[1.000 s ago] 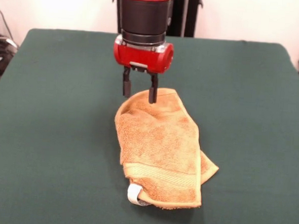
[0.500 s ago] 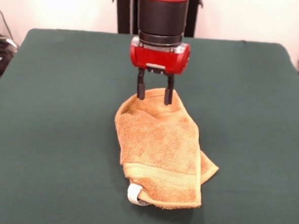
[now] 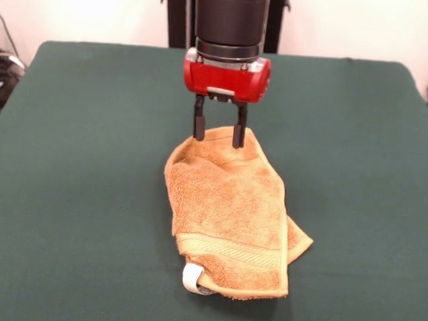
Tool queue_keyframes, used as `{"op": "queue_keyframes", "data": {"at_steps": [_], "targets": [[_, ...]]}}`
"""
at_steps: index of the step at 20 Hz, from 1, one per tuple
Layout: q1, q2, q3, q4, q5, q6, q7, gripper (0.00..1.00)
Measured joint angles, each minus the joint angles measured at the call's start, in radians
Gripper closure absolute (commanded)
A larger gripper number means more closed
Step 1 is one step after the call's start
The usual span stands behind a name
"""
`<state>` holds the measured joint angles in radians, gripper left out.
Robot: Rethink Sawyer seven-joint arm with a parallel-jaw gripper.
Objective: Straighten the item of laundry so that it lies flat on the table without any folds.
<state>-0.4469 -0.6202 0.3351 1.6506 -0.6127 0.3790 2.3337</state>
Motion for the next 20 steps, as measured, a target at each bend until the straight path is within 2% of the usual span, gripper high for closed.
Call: {"op": "queue_keyframes", "data": {"at_steps": [20], "targets": [[-0.015, 0.003, 0.000, 0.000, -0.001, -0.045, 0.000, 0.00]]}}
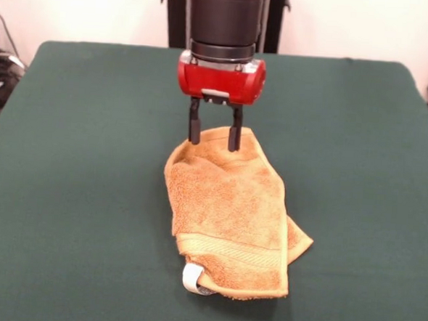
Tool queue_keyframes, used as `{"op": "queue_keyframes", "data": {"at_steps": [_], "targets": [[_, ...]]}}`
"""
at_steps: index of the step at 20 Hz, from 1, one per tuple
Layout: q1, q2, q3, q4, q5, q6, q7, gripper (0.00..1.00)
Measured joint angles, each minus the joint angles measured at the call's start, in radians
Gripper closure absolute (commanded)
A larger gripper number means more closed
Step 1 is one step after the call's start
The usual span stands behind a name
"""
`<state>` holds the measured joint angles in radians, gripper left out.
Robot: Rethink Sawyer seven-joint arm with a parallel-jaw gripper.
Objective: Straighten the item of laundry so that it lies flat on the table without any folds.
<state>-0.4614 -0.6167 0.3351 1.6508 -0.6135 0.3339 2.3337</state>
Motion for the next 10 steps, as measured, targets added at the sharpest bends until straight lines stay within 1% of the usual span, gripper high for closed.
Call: {"op": "queue_keyframes", "data": {"at_steps": [10], "targets": [[-0.049, 0.002, 0.000, 0.000, 0.000, -0.009, 0.000, 0.00]]}}
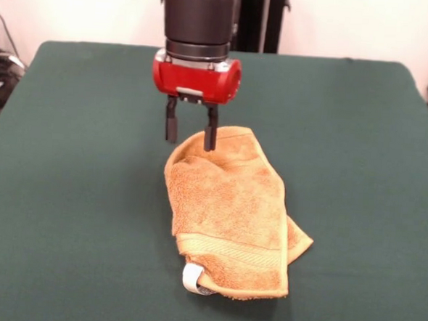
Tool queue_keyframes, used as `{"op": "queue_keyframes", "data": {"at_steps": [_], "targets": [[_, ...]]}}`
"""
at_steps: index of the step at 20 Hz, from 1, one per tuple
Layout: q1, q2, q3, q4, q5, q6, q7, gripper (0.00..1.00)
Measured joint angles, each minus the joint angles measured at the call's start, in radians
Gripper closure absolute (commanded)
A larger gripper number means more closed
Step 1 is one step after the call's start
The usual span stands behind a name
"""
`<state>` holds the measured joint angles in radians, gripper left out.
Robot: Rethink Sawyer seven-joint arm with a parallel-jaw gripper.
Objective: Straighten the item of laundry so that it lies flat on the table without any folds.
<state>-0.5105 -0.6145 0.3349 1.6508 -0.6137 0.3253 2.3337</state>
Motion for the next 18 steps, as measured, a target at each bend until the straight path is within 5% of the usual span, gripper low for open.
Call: {"op": "queue_keyframes", "data": {"at_steps": [8, 18], "targets": [[0.002, 0.000, -0.001, 0.000, 0.000, 0.000, 0.000, 0.00], [0.103, 0.014, -0.036, -0.023, -0.033, -0.003, 0.000, 0.00]]}}
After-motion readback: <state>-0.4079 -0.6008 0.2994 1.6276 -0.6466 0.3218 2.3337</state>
